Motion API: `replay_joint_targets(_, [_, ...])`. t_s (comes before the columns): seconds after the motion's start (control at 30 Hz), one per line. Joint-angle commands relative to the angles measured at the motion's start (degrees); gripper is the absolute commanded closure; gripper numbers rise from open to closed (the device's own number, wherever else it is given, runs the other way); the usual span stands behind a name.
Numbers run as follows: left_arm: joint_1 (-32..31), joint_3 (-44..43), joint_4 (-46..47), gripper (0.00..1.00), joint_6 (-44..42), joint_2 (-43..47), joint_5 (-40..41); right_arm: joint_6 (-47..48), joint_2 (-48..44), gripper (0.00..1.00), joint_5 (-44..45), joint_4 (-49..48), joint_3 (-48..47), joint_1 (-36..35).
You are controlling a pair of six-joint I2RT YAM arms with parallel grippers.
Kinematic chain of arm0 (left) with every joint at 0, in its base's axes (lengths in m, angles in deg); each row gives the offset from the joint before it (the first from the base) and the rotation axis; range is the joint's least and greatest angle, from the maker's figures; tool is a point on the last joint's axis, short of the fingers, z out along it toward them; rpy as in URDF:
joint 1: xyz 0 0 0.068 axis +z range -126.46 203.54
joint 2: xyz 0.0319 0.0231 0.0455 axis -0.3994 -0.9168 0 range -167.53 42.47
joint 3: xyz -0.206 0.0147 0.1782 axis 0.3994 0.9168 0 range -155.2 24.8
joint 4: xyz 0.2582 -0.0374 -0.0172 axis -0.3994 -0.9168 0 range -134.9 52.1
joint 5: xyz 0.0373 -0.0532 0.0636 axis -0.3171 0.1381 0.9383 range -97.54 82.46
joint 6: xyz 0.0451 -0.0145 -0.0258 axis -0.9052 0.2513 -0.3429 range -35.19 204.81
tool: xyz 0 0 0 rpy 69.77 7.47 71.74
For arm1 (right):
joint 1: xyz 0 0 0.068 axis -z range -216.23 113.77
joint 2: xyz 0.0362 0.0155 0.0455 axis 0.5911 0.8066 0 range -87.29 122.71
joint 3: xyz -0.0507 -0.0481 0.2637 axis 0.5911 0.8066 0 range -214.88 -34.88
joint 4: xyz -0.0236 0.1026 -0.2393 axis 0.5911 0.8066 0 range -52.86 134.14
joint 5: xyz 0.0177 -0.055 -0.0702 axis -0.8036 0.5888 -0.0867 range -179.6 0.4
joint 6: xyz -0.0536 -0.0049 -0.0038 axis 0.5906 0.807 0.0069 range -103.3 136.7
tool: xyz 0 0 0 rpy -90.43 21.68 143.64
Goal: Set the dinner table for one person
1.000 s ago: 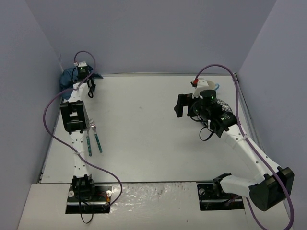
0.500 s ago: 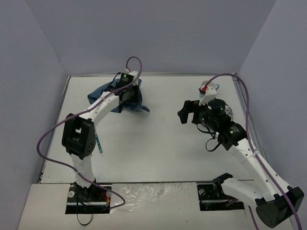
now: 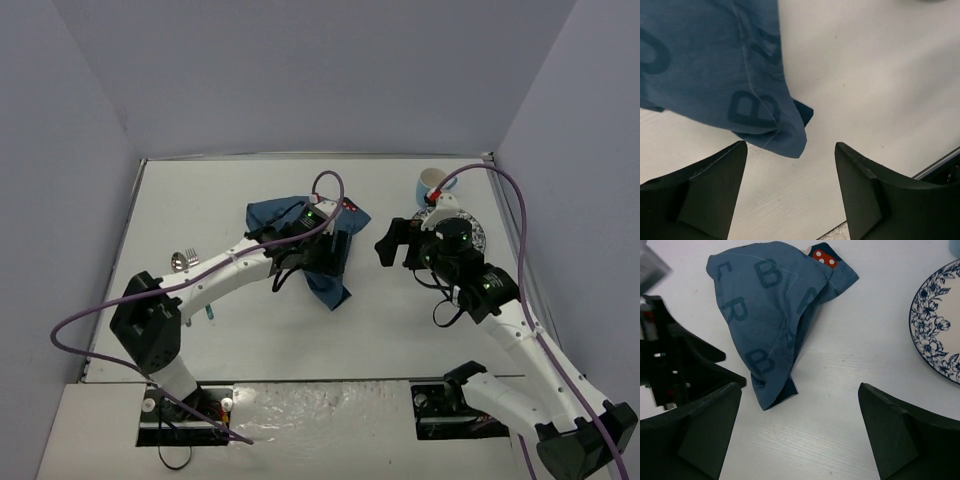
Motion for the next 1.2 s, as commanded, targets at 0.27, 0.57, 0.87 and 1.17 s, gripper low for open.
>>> replay_joint_targets(0.27, [15.95,-1.43,-1.89,0.22,-1.36,5.29,5.83,-6.94,15.44,0.03,-1.07,-6.96,1.8,-0.61])
replay_joint_targets(0.57, [23.23,6.65,6.64,0.36,3.52,0.83,3.87,-4.69,29.54,0.08,-4.46,-18.09,-2.07,-0.64])
replay_joint_targets(0.87, [26.49,11.54,12.19,0.46,6.64,-3.69,2.32,-2.31,38.79,0.11,-7.52,-21.98,-6.59,-1.44])
replay_joint_targets(1.17, [26.49,10.3,15.16,0.46,6.01,-9.39,-0.33,-2.2,43.31,0.11,-9.4,-25.93,-7.29,-2.32])
